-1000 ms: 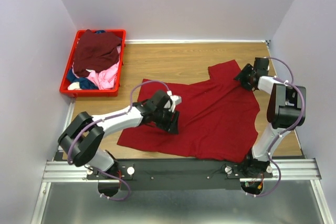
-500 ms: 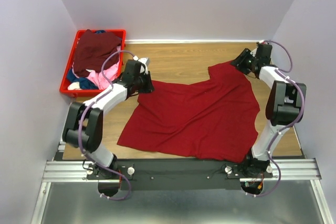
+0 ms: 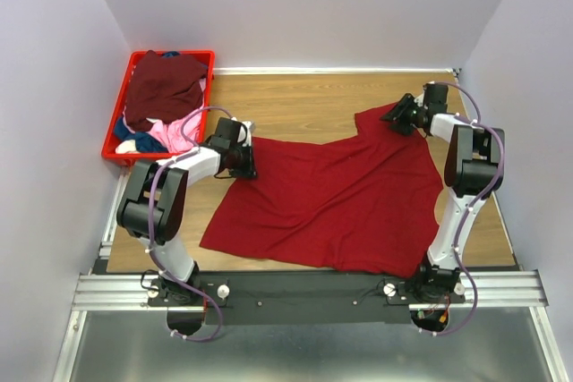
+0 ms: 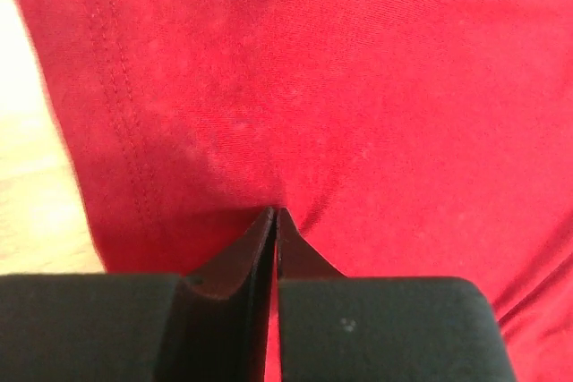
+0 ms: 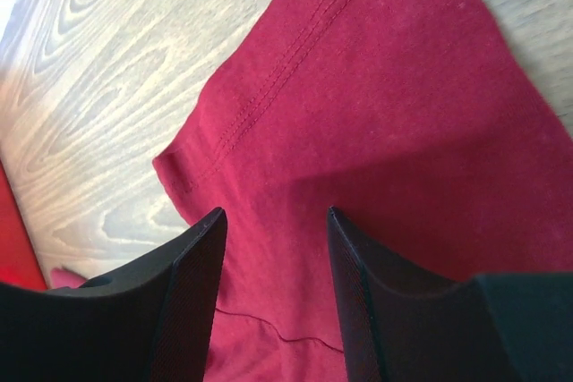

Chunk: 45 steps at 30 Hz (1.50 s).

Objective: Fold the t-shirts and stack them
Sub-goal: Flatten the tshirt out

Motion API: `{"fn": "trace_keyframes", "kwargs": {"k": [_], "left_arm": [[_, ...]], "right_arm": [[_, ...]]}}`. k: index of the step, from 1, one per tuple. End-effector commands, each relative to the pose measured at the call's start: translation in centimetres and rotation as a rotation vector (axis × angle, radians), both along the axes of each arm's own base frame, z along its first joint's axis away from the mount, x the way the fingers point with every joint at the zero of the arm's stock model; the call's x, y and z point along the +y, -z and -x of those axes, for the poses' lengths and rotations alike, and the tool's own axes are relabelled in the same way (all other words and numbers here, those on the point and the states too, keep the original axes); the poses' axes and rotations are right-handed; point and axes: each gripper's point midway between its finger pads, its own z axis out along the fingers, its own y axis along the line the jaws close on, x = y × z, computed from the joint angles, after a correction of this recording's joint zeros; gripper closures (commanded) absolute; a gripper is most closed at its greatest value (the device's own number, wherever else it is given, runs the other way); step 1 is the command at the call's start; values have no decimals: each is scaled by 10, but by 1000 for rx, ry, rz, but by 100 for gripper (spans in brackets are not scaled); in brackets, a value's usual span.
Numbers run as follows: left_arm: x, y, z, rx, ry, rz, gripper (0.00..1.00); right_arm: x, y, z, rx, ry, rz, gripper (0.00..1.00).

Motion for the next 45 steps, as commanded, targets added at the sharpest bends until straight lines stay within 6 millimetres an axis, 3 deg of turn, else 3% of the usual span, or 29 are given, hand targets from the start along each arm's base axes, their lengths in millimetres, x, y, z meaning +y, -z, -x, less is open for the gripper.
{"fn": "trace_keyframes", "kwargs": {"k": [1, 8, 10, 16, 20, 22, 25, 26, 31, 37, 45], "left_arm": [[-11, 15, 51, 120, 85, 60, 94], [-40, 24, 118, 231, 219, 109, 95], [-41, 24, 127, 229, 237, 88, 95], [-44, 6, 131, 189, 221, 93, 95], [-50, -8, 134, 152, 227, 109, 95], [-49, -8, 129, 139, 217, 99, 95], [-52, -11, 122, 121, 220, 97, 95], [-52, -10, 122, 123, 221, 95, 95], [-56, -15, 113, 99, 225, 100, 95], [-57, -13, 113, 97, 229, 99, 95], [-57, -11, 111, 96, 231, 97, 95]], "right_arm": [[-12, 23, -1, 62, 88, 22, 43], [-59, 38, 20, 136, 290, 48, 43], [-67, 24, 20, 101, 284, 87, 43], [-36, -41, 16, -69, 99, 125, 43], [16, -68, 25, -143, -62, 129, 44], [47, -72, 32, -162, -155, 117, 51], [90, -66, 46, -154, -275, 74, 57], [106, -56, 53, -122, -310, 48, 57], [147, -26, 85, -26, -421, -11, 68], [156, 2, 109, 54, -446, -13, 68], [153, 27, 113, 112, -431, 8, 68]]}}
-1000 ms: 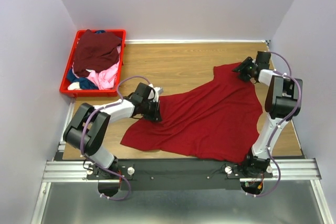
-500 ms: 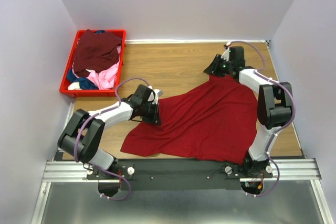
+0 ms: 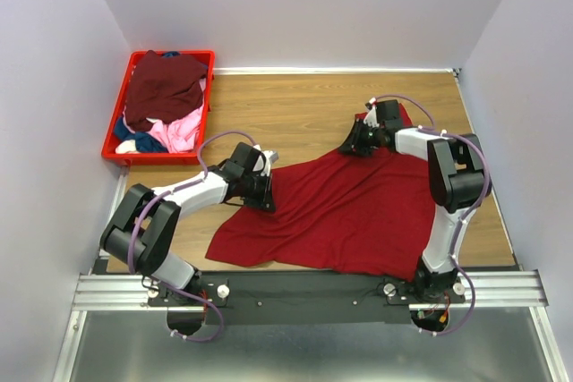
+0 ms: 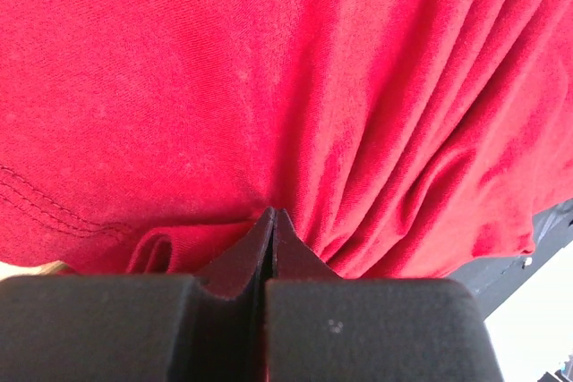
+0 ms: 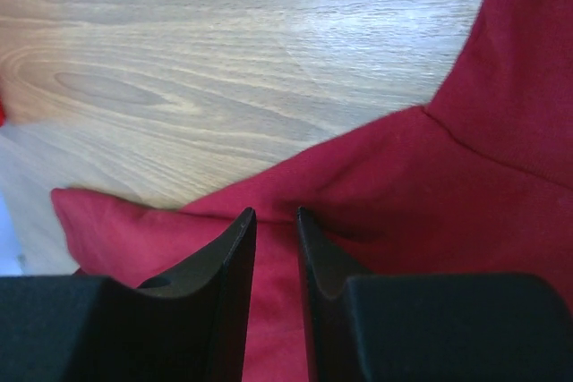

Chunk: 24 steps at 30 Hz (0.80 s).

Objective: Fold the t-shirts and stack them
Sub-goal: Flatten the tshirt out

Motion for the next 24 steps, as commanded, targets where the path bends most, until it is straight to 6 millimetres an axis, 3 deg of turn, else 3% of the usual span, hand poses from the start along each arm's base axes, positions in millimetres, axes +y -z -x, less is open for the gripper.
{"fn": "trace_keyframes", "kwargs": {"k": [1, 10, 19, 24], "left_arm": [[-1, -1, -6, -24, -1, -7, 95], [0, 2, -5, -20, -2, -7, 95], [1, 4, -2, -15, 2, -11, 95], [1, 4, -2, -18, 3, -11, 95]], "right_arm": [[2, 20, 9, 53, -14, 12, 68], [3, -4, -5, 2, 10, -2, 68], [7, 21, -3, 62, 11, 1, 68], [8, 33, -14, 81, 38, 8, 68]]}}
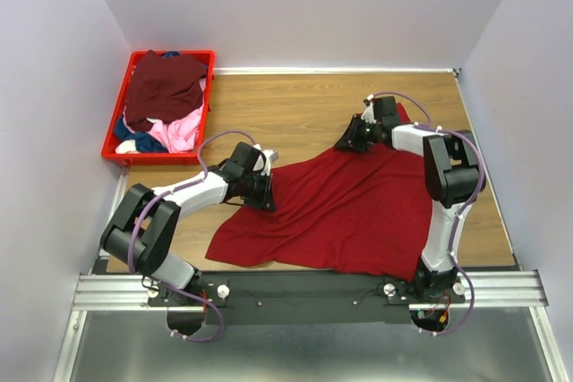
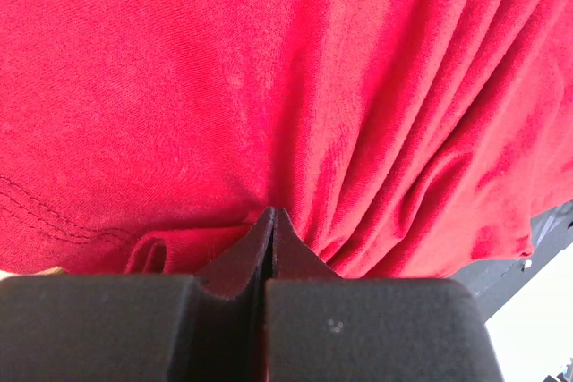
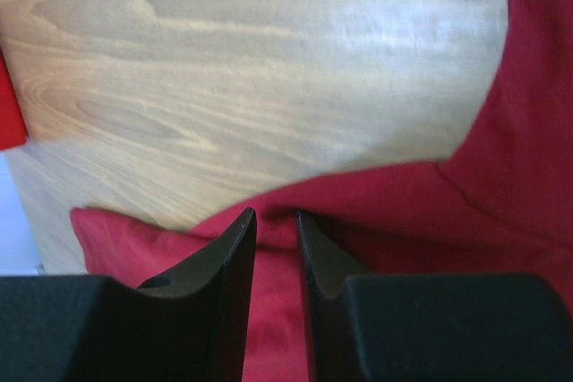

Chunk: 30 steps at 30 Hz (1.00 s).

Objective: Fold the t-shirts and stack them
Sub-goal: Flatten the tshirt out

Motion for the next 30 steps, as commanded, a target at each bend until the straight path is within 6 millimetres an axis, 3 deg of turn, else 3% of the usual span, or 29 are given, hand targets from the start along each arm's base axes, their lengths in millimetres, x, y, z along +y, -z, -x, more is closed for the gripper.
{"fn": "trace_keyframes", "kwargs": {"k": [1, 4, 7, 8, 10, 11, 13, 14, 16, 19, 22, 23, 25, 26, 28, 30], "left_arm": [[2, 5, 0, -9, 2, -19, 95], [4, 5, -7, -25, -11, -32, 95], [10, 2, -29, -57, -50, -47, 97], [9, -1, -42, -68, -61, -46, 97], [12, -3, -63, -89, -85, -47, 98], [9, -6, -80, -107, -93, -52, 98], [4, -6, -94, -111, -82, -55, 98], [-4, -16, -106, -133, -71, -34, 98], [-13, -6, -108, -97, -41, -16, 98], [-17, -1, -109, -81, -24, -11, 100], [-22, 3, -79, -38, 25, 14, 100], [-27, 4, -50, -5, 64, 31, 100], [-40, 0, -15, 28, 121, 85, 100], [-38, 11, 17, 86, 152, 90, 100], [-52, 2, 54, 119, 219, 155, 100], [-45, 0, 71, 139, 188, 173, 100]], "right_arm": [[-2, 30, -3, 68, 35, 41, 68], [-16, 36, -23, 57, 141, 106, 68], [-46, 39, -46, 51, 293, 157, 68], [-65, 42, -55, 52, 361, 178, 68], [-85, 42, -63, 76, 464, 159, 68], [-107, 40, -69, 79, 529, 157, 68], [-128, 37, -72, 90, 610, 144, 68], [-143, 39, -69, 98, 653, 155, 68], [-149, 28, -66, 82, 684, 153, 68], [-137, 24, -54, 81, 619, 109, 68], [-116, 26, -39, 97, 502, 55, 68], [-113, 27, -33, 104, 490, 54, 68], [-115, 31, -23, 111, 479, 73, 68], [-114, 32, -20, 110, 470, 79, 68], [-113, 34, -17, 110, 449, 86, 68], [-110, 29, -17, 86, 403, 84, 68]]}}
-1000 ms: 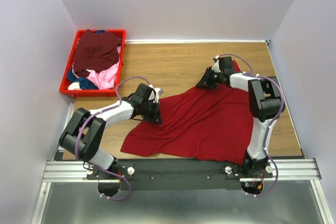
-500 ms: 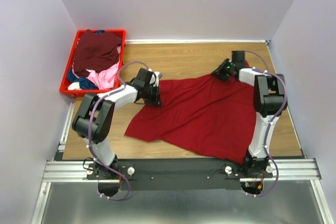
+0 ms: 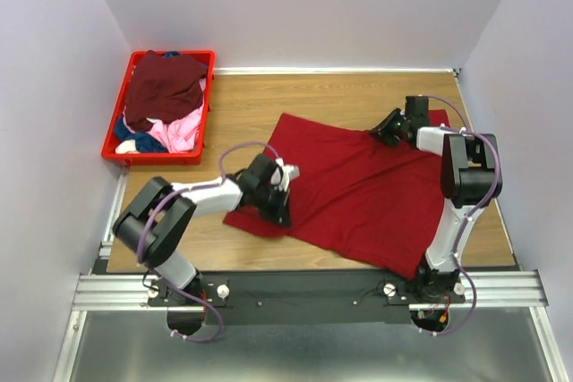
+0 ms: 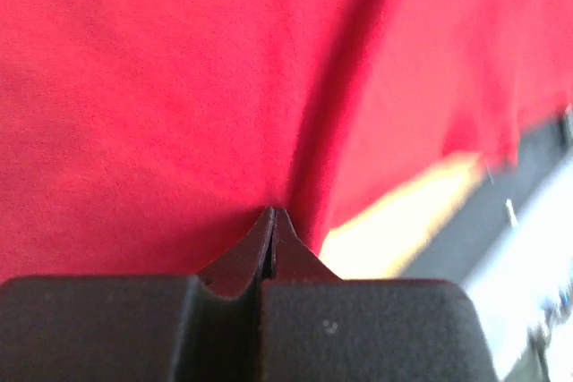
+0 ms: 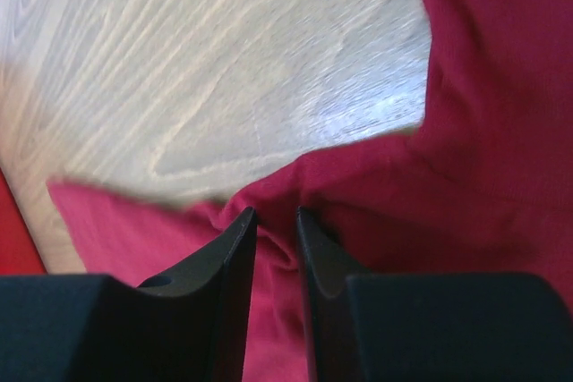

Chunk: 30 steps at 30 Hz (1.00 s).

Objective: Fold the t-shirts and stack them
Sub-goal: Flatten the tshirt out

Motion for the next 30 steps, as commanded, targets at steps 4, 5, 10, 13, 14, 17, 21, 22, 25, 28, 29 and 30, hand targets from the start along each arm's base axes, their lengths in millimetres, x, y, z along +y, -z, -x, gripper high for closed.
{"fn": "trace_keyframes", "kwargs": {"k": [4, 5, 10, 13, 14, 17, 21, 22, 25, 28, 29, 30], "left_arm": [[17, -35, -8, -81, -174, 23, 99], [20, -54, -26, -143, -222, 39, 90], [46, -84, -90, -329, -400, -56, 68], [37, -85, -105, -339, -376, -70, 64], [34, -82, -106, -337, -371, -69, 64], [25, -62, -108, -316, -335, -104, 63], [18, -28, -111, -266, -303, -153, 63], [17, -24, -113, -265, -303, -159, 64], [15, -12, -121, -249, -294, -186, 64], [14, -2, -132, -238, -294, -199, 64], [17, 3, -141, -227, -305, -207, 64], [21, 6, -146, -223, -314, -210, 65]], "right_arm": [[11, 7, 32, 36, -162, 80, 64], [13, -8, 29, 0, -170, 103, 62], [11, -39, 32, -42, -179, 242, 43], [-16, -36, 57, 33, -84, 369, 36], [-25, -38, 64, 42, -49, 404, 35], [-49, -35, 96, 98, 34, 484, 30], [-69, -25, 128, 167, 91, 550, 27], [-72, -21, 133, 187, 104, 550, 26], [-76, -8, 144, 238, 115, 533, 26], [-74, 3, 142, 269, 112, 514, 26], [-72, 9, 137, 285, 100, 505, 26], [-71, 13, 134, 294, 99, 500, 26]]}}
